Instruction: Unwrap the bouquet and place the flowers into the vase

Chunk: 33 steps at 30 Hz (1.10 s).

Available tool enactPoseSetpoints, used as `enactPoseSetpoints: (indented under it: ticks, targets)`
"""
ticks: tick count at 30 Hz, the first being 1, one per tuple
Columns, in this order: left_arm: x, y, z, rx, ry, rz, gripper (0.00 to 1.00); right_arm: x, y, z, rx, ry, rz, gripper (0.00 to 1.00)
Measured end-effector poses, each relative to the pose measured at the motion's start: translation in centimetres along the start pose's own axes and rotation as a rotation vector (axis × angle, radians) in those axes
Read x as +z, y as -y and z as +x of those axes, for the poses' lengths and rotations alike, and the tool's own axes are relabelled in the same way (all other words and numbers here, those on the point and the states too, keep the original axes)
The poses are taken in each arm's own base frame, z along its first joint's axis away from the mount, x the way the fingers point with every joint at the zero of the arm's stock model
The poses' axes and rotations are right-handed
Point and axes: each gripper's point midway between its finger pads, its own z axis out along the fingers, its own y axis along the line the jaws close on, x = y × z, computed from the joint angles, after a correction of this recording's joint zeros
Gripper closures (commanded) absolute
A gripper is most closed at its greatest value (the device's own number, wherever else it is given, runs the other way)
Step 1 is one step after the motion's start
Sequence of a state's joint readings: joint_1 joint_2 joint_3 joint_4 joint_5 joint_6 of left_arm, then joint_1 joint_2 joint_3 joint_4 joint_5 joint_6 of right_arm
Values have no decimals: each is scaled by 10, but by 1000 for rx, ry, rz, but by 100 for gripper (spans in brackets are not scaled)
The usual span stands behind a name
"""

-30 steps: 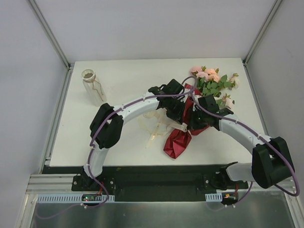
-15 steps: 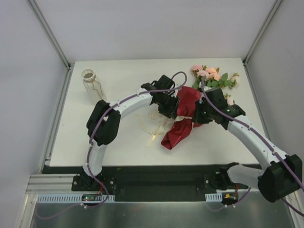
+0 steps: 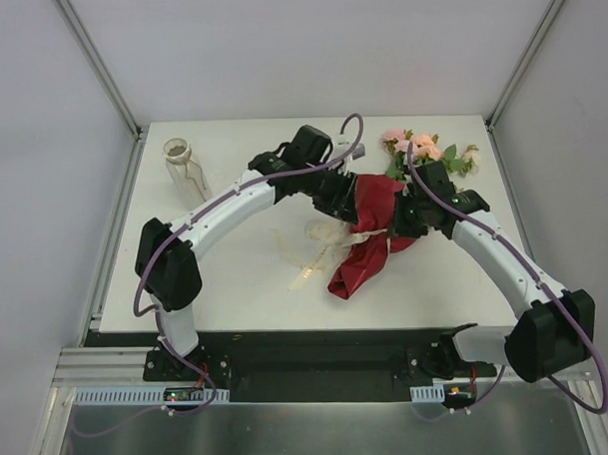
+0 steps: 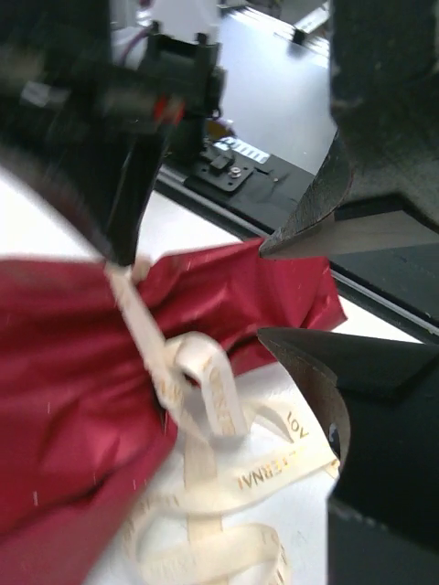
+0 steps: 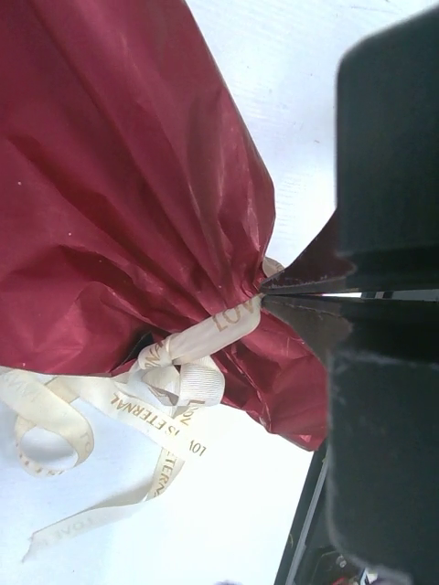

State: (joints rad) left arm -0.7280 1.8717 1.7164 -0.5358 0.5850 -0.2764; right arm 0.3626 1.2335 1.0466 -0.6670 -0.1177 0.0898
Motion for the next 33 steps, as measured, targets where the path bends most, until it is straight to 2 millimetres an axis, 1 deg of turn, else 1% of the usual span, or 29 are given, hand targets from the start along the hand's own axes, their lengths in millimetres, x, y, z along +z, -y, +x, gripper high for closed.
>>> enactPoseSetpoints:
  ticks: [1,3,4,6,8,10,14,16,18,21,24,25,27,29,31,33]
  targets:
    - [-4,10,1,32,5,21,64,4,0,0,14,-16,1,100]
    - [-5,31,11,106,-10,65,69,11,-2,-2,43,-45,-3,100]
    - [-2,41,19,134,-29,90,72,13,-3,-3,54,-55,-7,99]
    - [7,54,32,172,-64,129,80,16,-7,-4,73,-67,-20,99]
    - [24,55,45,185,-112,148,82,14,-11,-6,89,-70,-32,100]
    - [42,43,56,169,-154,136,88,10,-13,-10,101,-66,-38,100]
    - [85,-15,89,80,-261,34,91,-7,-15,-28,121,-22,-30,100]
    - [100,-39,106,44,-306,-12,91,-21,-16,-36,120,13,-24,99]
    - [107,-55,116,20,-332,-44,91,-37,-17,-44,122,59,-20,100]
    - [108,-62,118,15,-334,-59,91,-70,-15,-59,133,168,-3,100]
    - [110,-62,114,30,-314,-59,90,-113,-12,-80,146,311,19,100]
    - [111,-62,113,36,-307,-57,89,-131,-11,-89,149,370,27,100]
    - [109,-61,112,42,-299,-54,89,-172,-10,-108,151,497,43,99]
    - [105,-57,109,53,-287,-48,88,-219,-12,-128,145,648,49,100]
    - [102,-53,104,66,-272,-43,87,-265,-12,-140,133,782,59,100]
    - [98,-48,98,78,-255,-36,87,-319,-11,-151,125,941,72,100]
